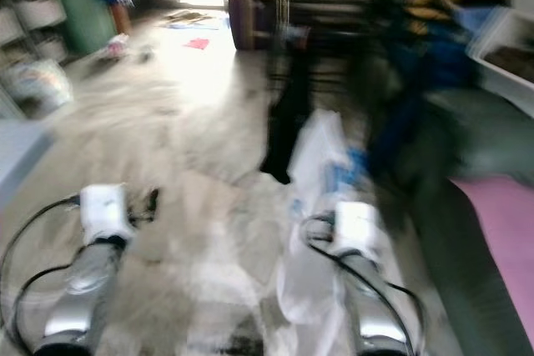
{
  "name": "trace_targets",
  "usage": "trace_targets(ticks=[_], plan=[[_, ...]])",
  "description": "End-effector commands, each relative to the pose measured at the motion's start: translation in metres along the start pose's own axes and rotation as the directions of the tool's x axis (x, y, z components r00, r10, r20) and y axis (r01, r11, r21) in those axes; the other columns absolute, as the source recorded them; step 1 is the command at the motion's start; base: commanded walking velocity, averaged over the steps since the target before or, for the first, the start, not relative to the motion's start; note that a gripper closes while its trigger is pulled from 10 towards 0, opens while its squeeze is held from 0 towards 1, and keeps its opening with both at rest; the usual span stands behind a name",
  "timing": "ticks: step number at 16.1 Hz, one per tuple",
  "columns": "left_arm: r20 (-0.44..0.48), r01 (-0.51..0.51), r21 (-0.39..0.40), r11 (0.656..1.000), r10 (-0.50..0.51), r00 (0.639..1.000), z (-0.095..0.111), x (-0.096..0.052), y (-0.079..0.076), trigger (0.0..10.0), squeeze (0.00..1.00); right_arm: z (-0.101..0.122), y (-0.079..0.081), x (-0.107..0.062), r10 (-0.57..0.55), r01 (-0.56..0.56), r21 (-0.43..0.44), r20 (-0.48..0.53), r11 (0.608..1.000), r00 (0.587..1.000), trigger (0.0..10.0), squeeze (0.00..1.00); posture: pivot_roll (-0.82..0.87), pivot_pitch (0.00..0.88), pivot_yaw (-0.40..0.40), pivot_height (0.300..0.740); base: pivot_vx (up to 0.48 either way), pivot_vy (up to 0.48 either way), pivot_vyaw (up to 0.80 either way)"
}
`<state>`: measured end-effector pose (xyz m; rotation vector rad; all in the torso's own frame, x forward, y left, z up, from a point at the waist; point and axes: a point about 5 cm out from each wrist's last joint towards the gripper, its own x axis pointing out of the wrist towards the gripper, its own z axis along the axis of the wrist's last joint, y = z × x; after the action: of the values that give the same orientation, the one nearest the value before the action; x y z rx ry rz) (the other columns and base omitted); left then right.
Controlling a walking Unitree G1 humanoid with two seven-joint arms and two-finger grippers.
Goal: Hang hanger
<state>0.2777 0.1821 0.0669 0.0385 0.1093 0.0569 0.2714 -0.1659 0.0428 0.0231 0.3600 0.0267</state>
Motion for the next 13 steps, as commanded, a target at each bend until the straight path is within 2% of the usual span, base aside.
trace_targets(ticks=[1,3,5,7,9,10,13], plan=[[0.013,0.035,-0.024,0.999,-0.035,0.999,0.002,0.001,-0.016,10.0,0.00,0.007,-0.015,-0.003,-0.044,0.045,-0.020,0.037,0.999,0.998,10.0,0.00,-0.03,0.000,-0.011,0.740,0.349,0.000,0.00],[0.002,0.043,-0.023,0.999,-0.043,0.999,-0.002,-0.001,-0.020,10.0,0.00,0.003,-0.014,-0.004,-0.041,0.041,-0.020,0.029,0.999,0.999,10.0,0.00,-0.03,0.000,-0.015,0.740,0.337,0.000,0.00],[-0.006,0.026,-0.016,1.000,-0.027,1.000,-0.005,-0.002,-0.022,10.0,0.00,0.000,-0.013,-0.005,-0.040,0.041,-0.017,0.024,0.999,0.999,10.0,0.00,-0.03,0.000,-0.017,0.740,0.000,0.000,0.00],[0.013,0.042,0.022,0.999,-0.042,0.999,-0.006,-0.003,-0.020,10.0,0.00,0.001,-0.012,-0.007,-0.030,0.029,0.025,0.040,0.999,0.999,10.0,0.00,-0.02,0.000,-0.016,0.740,0.000,0.000,0.00],[-0.016,0.023,0.026,0.999,-0.023,1.000,-0.014,-0.007,-0.011,10.0,0.00,0.000,-0.013,-0.011,-0.021,0.020,0.029,0.049,0.999,0.999,10.0,0.00,-0.03,0.000,-0.013,0.740,0.000,0.000,0.00],[-0.040,0.006,0.062,0.998,-0.003,0.999,-0.023,-0.011,0.001,10.0,0.00,-0.006,-0.015,-0.015,-0.018,0.017,0.023,0.034,1.000,0.999,10.0,0.00,-0.03,0.000,-0.010,0.740,0.000,0.000,0.00],[-0.055,-0.018,0.064,0.998,0.021,0.998,-0.026,-0.014,0.014,10.0,0.00,-0.011,-0.018,-0.021,-0.013,0.012,0.055,0.021,0.998,1.000,10.0,0.00,-0.02,0.000,-0.004,0.740,0.000,0.000,0.00]])
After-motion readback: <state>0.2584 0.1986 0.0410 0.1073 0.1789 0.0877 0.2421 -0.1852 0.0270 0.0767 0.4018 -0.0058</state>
